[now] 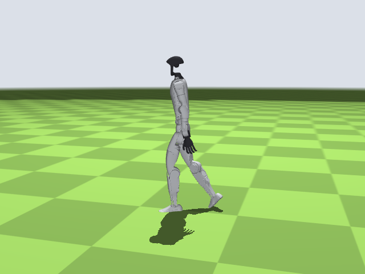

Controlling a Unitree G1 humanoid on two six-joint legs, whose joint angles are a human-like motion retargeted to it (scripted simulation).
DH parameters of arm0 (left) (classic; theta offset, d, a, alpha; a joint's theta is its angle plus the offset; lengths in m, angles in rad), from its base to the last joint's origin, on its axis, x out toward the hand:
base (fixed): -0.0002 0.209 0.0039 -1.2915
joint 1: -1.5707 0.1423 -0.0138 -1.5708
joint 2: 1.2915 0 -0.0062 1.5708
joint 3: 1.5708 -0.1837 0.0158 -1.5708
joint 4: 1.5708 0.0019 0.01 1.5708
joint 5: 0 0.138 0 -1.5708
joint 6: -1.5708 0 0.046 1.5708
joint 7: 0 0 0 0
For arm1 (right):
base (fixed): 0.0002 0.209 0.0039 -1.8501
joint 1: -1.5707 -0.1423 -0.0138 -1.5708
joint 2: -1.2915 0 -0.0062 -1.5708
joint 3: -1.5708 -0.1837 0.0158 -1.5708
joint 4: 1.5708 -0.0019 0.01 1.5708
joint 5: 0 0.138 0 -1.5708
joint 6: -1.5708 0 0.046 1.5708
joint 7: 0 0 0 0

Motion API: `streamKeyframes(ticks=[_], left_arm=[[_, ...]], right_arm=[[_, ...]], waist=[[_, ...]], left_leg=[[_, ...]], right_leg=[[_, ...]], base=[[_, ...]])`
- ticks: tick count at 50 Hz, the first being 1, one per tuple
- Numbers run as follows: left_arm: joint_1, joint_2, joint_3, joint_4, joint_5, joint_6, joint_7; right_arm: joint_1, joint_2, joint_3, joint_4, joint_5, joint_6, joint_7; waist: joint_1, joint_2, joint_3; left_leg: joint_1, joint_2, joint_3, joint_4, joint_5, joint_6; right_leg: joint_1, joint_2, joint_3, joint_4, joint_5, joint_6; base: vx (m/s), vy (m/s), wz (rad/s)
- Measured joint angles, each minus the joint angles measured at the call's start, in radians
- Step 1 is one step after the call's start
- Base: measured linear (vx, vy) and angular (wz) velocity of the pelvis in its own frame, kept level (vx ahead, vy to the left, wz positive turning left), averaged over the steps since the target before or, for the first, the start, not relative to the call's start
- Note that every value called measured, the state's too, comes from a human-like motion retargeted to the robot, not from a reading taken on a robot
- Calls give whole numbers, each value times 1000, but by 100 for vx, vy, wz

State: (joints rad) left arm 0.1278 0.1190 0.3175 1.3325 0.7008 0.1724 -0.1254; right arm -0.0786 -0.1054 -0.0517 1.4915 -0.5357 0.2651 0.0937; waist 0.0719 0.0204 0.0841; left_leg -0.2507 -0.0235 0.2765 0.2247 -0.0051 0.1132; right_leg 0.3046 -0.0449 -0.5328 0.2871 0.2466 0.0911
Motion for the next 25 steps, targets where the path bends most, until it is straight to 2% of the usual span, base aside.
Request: streamKeyframes(ticks=[2, 5, 8, 10, 13, 17, 19, 22, 25], left_arm=[[-16, 11, 22, 20, -51, -5, 8], [-61, 42, 35, 67, -89, 34, -2], [-142, 80, 18, 123, -85, 91, 15], [-187, 95, -8, 132, -79, 114, 29], [-234, 97, -58, 95, -76, 88, 44], [-288, 88, -120, 7, -77, 14, 48], [-304, 73, -137, -33, -72, -16, 44], [-310, 55, -161, -72, -67, -41, 26], [-294, 40, -190, -82, -56, -65, 4]], right_arm=[[21, 4, 9, 20, -29, 22, -27], [45, 5, 21, 47, -56, 39, -39], [64, 8, 3, 77, -40, 38, -10], [86, 11, -16, 89, -23, 30, 34], [125, 15, -33, 101, 5, 25, 96], [153, 15, -44, 113, 9, 28, 149], [162, 13, -41, 121, -7, 21, 164], [161, 5, -37, 134, -46, 20, 194], [141, -9, -50, 140, -85, 47, 205]], waist=[[-35, 38, 14], [-94, 66, 42], [-167, 43, 64], [-205, 20, 68], [-241, -8, 73], [-285, -78, 86], [-291, -94, 92], [-269, -96, 106], [-233, -99, 102]], left_leg=[[54, 45, -17, -10, -26, 5], [119, 78, -32, -29, -53, 19], [177, 43, -48, -79, -56, 46], [212, 12, -57, -109, -62, 63], [271, -33, -71, -141, -83, 91], [375, -126, -81, -186, -117, 134], [428, -142, -72, -194, -141, 148], [512, -126, -28, -180, -189, 149], [581, -116, 50, -142, -220, 149]], right_leg=[[-57, 4, -20, 171, 37, -55], [-167, -19, -54, 390, -65, -31], [-337, -35, -46, 504, -151, -11], [-432, -49, -64, 485, -208, -14], [-523, -62, -110, 308, -281, -71], [-650, -63, -7, 35, -316, -111], [-691, -56, 42, -40, -327, -132], [-717, 3, 137, -50, -335, -180], [-693, 46, 146, 34, -330, -277]], base=[[67, 1, 0], [65, -5, 7], [48, -10, 56], [37, -11, 44], [57, -15, 18], [51, -15, 23], [56, -22, -16], [81, -43, -72], [99, -47, -106]])
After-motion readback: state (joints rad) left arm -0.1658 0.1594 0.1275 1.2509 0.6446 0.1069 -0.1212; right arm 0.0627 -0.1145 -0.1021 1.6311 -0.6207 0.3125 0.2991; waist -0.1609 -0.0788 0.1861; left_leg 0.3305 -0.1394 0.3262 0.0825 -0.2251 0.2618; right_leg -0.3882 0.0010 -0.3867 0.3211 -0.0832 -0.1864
